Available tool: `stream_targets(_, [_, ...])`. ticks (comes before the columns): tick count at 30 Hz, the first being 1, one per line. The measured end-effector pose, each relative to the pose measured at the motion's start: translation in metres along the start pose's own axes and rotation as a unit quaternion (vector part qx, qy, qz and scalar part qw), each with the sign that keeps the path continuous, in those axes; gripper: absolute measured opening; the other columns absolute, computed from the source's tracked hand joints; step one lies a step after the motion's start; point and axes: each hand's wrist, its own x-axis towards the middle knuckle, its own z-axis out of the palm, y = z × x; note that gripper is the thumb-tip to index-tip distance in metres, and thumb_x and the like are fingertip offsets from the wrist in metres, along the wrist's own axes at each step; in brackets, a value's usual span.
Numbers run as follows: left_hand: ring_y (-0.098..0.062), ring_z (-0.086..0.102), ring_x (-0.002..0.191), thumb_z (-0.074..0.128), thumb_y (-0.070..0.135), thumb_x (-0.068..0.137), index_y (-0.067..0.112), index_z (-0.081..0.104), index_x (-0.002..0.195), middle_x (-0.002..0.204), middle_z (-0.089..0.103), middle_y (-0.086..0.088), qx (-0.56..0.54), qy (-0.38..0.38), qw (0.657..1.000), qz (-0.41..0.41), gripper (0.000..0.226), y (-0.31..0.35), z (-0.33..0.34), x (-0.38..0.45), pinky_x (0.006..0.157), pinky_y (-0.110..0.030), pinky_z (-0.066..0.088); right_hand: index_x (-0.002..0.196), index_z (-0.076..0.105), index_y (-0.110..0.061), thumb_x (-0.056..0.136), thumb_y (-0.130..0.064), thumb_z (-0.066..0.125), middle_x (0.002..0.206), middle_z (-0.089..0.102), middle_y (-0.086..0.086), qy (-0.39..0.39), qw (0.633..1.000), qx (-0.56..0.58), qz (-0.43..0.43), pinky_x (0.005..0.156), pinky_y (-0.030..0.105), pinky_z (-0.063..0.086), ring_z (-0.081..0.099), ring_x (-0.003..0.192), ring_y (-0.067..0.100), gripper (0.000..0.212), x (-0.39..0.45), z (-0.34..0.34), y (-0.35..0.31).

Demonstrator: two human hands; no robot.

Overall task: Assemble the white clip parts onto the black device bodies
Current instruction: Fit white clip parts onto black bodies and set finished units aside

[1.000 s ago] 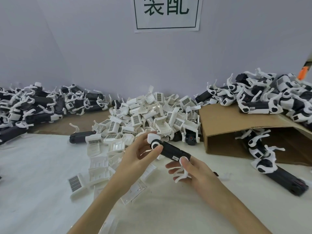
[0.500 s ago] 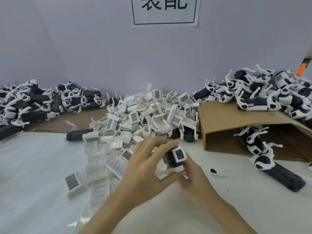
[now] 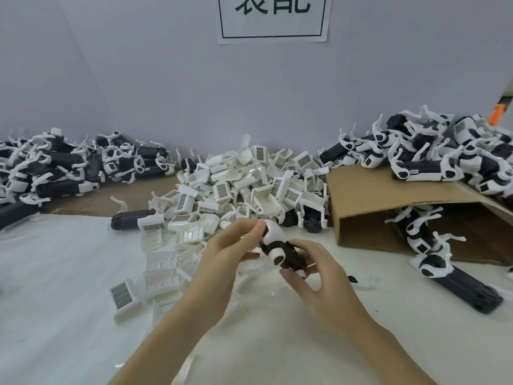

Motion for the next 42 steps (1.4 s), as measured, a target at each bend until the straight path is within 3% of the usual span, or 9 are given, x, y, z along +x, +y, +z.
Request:
stream_targets(6, [-0.01, 0.073, 0.093, 0.076, 0.068, 0.077, 0.032, 0.068, 0.111, 0.099, 0.076, 0.012, 0.269, 0.003, 0.956, 0.115, 0.05, -0.007, -0.013, 0.009, 0.083, -0.026, 0.058, 0.117, 0.062, -0.046, 0.081, -0.064, 0.069, 0.097, 0.065, -0.013, 0.049, 0.999, -0.006, 0.008, 0.076, 0.023, 0.051, 0.062, 0.086, 0.016, 0.041, -0.002, 0.005, -0.012])
stream_targets(9, [-0.021, 0.077, 0.087, 0.084, 0.068, 0.074, 0.026, 0.069, 0.107, 0.094, 0.078, 0.003, 0.154, 0.077, 0.983, 0.059, 0.056, -0.009, -0.014, 0.013, 0.074, -0.036, 0.065, 0.142, 0.048, -0.049, 0.095, -0.066, 0.056, 0.101, 0.067, -0.015, 0.01, 0.994, 0.094, 0.055, 0.08, 0.02, 0.053, 0.067, 0.093, 0.012, 0.05, -0.003, 0.01, -0.014])
stream_targets(12, [-0.018, 0.077, 0.081, 0.08, 0.068, 0.075, 0.018, 0.064, 0.12, 0.1, 0.079, -0.004, 0.04, 0.183, 0.982, -0.008, 0.069, -0.006, -0.027, 0.022, 0.068, -0.028, 0.063, 0.148, 0.037, -0.047, 0.106, -0.051, 0.044, 0.111, 0.065, -0.02, -0.012, 0.987, 0.129, 0.092, 0.088, 0.024, 0.053, 0.065, 0.106, 0.007, 0.044, -0.003, 0.017, -0.011])
stream_targets(18, [-0.019, 0.069, 0.065, 0.075, 0.054, 0.093, 0.028, 0.062, 0.113, 0.087, 0.077, 0.005, -0.089, 0.279, 0.954, -0.058, 0.036, -0.006, -0.055, 0.035, 0.074, -0.038, 0.055, 0.158, 0.039, -0.035, 0.108, -0.016, 0.045, 0.163, 0.032, -0.019, -0.192, 0.956, -0.199, -0.1, 0.123, 0.021, 0.016, 0.023, 0.15, -0.001, 0.053, -0.004, 0.036, -0.009])
stream_targets(21, [-0.02, 0.069, 0.066, 0.078, 0.053, 0.091, 0.03, 0.062, 0.106, 0.08, 0.074, 0.009, -0.104, 0.282, 0.952, -0.056, 0.032, -0.007, -0.056, 0.036, 0.076, -0.039, 0.056, 0.128, 0.064, -0.026, 0.104, -0.023, 0.059, 0.143, 0.047, -0.01, -0.16, 0.956, -0.217, -0.12, 0.116, 0.028, 0.03, 0.039, 0.137, 0.009, 0.024, -0.002, 0.04, -0.013])
stream_targets(24, [-0.019, 0.069, 0.066, 0.077, 0.054, 0.092, 0.025, 0.067, 0.114, 0.089, 0.077, 0.004, -0.098, 0.258, 0.959, -0.061, 0.037, -0.008, -0.053, 0.035, 0.073, -0.035, 0.056, 0.105, 0.063, -0.026, 0.101, -0.032, 0.067, 0.145, 0.037, -0.009, -0.126, 0.967, -0.202, -0.094, 0.112, 0.025, 0.034, 0.035, 0.137, 0.006, 0.008, -0.002, 0.034, -0.012])
stream_targets(27, [-0.017, 0.068, 0.065, 0.074, 0.051, 0.094, 0.021, 0.067, 0.12, 0.088, 0.078, 0.006, -0.092, 0.241, 0.965, -0.055, 0.04, -0.01, -0.047, 0.032, 0.076, -0.034, 0.058, 0.103, 0.053, -0.038, 0.102, -0.039, 0.063, 0.13, 0.049, -0.028, -0.097, 0.989, -0.113, -0.014, 0.1, 0.013, 0.039, 0.051, 0.125, -0.003, 0.01, -0.001, 0.022, -0.013])
stream_targets(32, [-0.016, 0.067, 0.066, 0.075, 0.055, 0.091, 0.015, 0.066, 0.128, 0.092, 0.079, 0.0, -0.054, 0.207, 0.976, -0.043, 0.055, -0.011, -0.034, 0.027, 0.071, -0.032, 0.056, 0.125, 0.055, -0.042, 0.081, -0.031, 0.089, 0.104, 0.068, -0.017, 0.038, 0.986, 0.062, 0.147, 0.081, 0.01, 0.048, 0.065, 0.101, -0.001, 0.056, 0.01, -0.001, -0.008])
stream_targets(42, [-0.023, 0.069, 0.073, 0.077, 0.055, 0.091, 0.011, 0.066, 0.114, 0.102, 0.075, -0.011, 0.015, 0.13, 0.99, -0.055, 0.052, -0.023, -0.004, 0.014, 0.072, -0.04, 0.058, 0.119, 0.058, -0.03, 0.091, -0.013, 0.079, 0.09, 0.073, 0.007, 0.097, 0.948, 0.241, 0.184, 0.058, 0.029, 0.056, 0.069, 0.063, 0.023, 0.039, 0.016, -0.017, -0.005])
